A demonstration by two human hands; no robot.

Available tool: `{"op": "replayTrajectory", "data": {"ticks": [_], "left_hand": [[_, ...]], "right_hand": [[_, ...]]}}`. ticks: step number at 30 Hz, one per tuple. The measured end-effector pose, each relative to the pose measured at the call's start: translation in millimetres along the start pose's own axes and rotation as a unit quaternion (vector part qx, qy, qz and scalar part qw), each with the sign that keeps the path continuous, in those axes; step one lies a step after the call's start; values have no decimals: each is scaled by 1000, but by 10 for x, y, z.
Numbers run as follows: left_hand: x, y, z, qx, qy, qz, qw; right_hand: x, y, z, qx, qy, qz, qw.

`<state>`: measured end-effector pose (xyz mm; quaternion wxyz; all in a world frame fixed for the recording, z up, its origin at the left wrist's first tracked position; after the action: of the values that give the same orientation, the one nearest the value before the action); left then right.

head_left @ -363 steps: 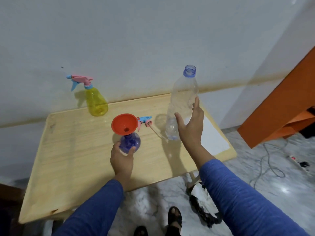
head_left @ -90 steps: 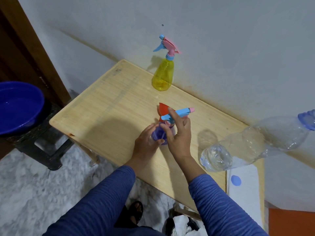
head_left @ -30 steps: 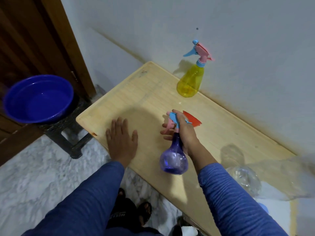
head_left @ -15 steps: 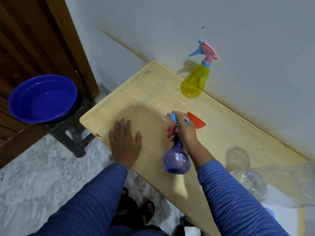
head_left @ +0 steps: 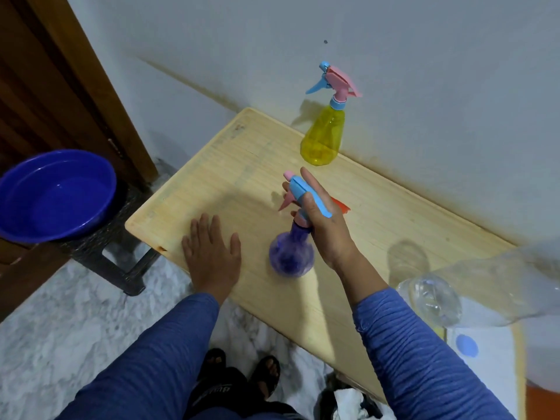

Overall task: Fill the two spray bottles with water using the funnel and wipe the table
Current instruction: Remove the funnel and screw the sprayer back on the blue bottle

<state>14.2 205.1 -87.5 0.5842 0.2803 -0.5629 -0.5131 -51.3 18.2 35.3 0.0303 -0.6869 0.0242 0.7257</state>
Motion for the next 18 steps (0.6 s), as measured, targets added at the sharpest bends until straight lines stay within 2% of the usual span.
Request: {"op": "replayTrajectory", "data": {"ticks": [4, 8, 12, 15, 18], "left_hand": [[7, -35, 15, -11, -9, -5, 1000], [33, -98, 1, -49, -37, -9, 998], [302, -138, 88, -86, -178, 10, 980], [548, -186, 265, -138, -294, 71, 943], [773, -221, 398, -192, -360, 131, 904]], "right_hand": [[-73, -111, 209, -18, 12, 50, 999], [124, -62, 439, 44, -31, 61, 997], [386, -12, 662, 156, -55, 44, 985], [573, -9, 834, 229, -63, 93, 967], [753, -45, 1020, 298, -85, 140, 940]]}}
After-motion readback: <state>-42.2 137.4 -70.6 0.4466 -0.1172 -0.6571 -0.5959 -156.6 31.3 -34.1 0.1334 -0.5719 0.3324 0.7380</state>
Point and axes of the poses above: each hand's wrist, its own z-axis away from the middle knuckle, its own y-axis out of the back of the hand, x = y × z, the point moved 10 cm from there along -z, towards the middle knuckle, and after that the axes turned 14 degrees about -x, right-handed, at the moved point
